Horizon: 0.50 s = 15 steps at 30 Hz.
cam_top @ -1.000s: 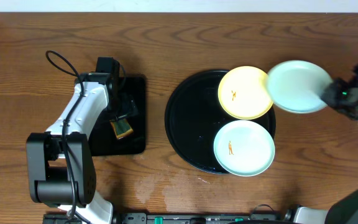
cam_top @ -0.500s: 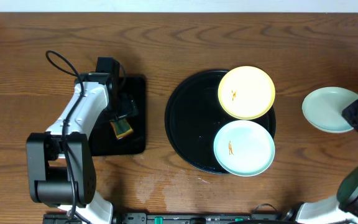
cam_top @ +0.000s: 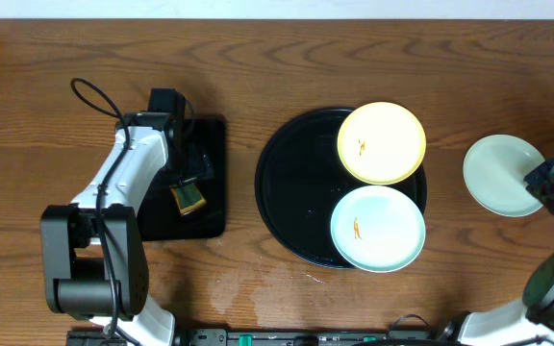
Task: Clean dirty plates on tray and stack at the side
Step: 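Lower the plate onto the table at right and release, then move the right gripper back and grip the yellow plate rim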
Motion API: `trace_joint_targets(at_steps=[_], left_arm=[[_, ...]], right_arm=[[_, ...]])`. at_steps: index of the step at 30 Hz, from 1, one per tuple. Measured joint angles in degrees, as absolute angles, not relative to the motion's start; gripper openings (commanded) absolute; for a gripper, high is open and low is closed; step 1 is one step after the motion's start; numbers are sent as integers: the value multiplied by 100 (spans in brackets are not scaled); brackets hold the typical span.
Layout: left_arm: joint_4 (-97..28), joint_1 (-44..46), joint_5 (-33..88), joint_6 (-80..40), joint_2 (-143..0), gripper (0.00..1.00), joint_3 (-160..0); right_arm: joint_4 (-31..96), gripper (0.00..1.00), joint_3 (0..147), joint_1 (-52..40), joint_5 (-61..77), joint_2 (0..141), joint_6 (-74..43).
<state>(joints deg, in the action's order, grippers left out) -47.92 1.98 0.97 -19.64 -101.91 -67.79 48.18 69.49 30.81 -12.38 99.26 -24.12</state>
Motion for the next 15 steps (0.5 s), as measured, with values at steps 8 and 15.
trace_joint_targets(at_steps=[8, 15], left_arm=[[-4792, 198, 97, -1964, -10191, 90, -6779], [-4792, 198, 97, -1964, -10191, 90, -6779]], right_arm=[[4845, 38, 6969, 2064, 1441, 8781, -1302], [4517, 42, 6713, 399, 1013, 8962, -972]])
